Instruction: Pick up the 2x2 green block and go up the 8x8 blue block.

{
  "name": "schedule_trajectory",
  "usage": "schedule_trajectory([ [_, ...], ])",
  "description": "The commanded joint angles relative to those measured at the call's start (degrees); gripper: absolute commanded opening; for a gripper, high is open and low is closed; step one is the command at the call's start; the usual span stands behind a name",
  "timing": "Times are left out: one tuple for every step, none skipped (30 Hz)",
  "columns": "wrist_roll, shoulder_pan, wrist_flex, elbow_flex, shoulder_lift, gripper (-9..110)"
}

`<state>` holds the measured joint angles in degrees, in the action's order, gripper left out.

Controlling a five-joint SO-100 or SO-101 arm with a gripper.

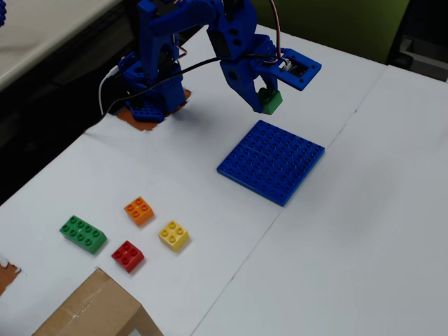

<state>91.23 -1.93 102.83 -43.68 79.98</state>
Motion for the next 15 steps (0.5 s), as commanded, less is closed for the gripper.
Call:
schedule_trajectory([
  [-1.58,-0.97,1.85,1.76,0.35,0],
  [-2.11,-1.05,1.93,1.76,0.26,0],
  [-2.20,-1.05,1.93,1.67,0.09,0],
  [-2.20,-1.05,1.93,1.67,-0.09,0],
  [-1.93,-1.05,1.93,1.67,-0.44,0],
  [-1.67,-0.97,1.93,1.67,-0.70,0],
  [-1.58,-0.88,1.93,1.67,-1.05,0],
  [-1.41,-0.79,1.93,1.85,-1.32,0],
  [-1.41,-0.79,1.93,2.11,-1.67,0],
  [-1.41,-0.97,1.93,2.37,-2.02,0],
  [-1.49,-1.14,1.85,2.55,-2.46,0],
  [-1.49,-1.23,1.85,2.64,-2.90,0],
  [-1.76,-1.23,1.76,2.64,-3.25,0],
  [-1.93,-1.05,1.76,2.64,-3.60,0],
  [-1.93,-0.79,1.76,2.64,-4.04,0],
])
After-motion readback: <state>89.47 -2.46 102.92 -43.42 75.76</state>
